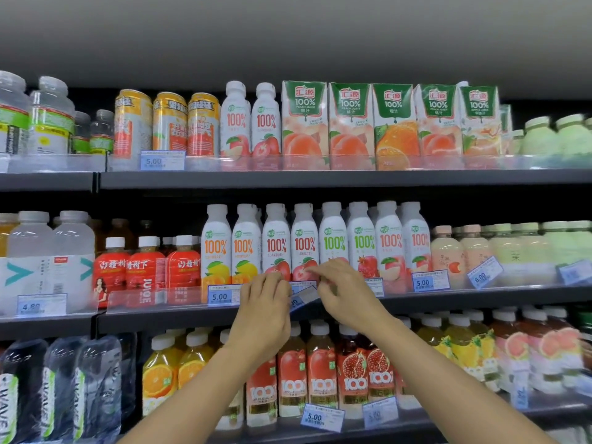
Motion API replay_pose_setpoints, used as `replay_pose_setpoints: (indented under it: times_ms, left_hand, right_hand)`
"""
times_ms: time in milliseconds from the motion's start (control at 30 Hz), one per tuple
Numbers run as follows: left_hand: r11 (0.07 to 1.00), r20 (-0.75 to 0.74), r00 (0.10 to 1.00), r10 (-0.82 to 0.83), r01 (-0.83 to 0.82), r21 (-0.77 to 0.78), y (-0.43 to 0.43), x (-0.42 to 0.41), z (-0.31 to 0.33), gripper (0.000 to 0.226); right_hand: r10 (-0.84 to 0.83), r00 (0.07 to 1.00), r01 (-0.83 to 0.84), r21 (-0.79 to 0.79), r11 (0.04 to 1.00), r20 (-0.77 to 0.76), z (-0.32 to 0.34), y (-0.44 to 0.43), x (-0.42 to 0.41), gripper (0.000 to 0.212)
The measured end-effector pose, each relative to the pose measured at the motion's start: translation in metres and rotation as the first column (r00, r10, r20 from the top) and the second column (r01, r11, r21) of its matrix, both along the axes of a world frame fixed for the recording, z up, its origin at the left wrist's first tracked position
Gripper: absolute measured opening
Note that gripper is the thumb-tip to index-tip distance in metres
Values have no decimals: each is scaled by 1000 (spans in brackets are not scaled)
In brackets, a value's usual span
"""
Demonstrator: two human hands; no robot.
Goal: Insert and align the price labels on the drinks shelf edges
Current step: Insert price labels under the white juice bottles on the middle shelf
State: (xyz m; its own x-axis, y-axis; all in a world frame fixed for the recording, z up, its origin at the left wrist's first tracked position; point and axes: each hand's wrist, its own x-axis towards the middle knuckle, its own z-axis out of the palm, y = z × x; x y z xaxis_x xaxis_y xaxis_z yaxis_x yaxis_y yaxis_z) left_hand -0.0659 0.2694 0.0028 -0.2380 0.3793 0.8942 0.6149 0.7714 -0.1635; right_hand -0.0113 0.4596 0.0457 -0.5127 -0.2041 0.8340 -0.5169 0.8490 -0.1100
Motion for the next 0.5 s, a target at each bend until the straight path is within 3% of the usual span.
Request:
replay_pose_setpoints:
  times_ms: [233,400,500]
  left_hand:
    - [997,-19,997,-70,70,25,62,19,1,13]
    - [977,39,989,-143,135,166,133,33,13,13]
    - [971,46,991,-122,110,213,181,39,17,13]
  right_hand:
    - [58,997,-52,112,992,-50,-2,45,23,22]
    - [-36,979,80,215,973,-201,8,119,38,10]
    - [-124,948,142,40,989,-292,22,180,48,9]
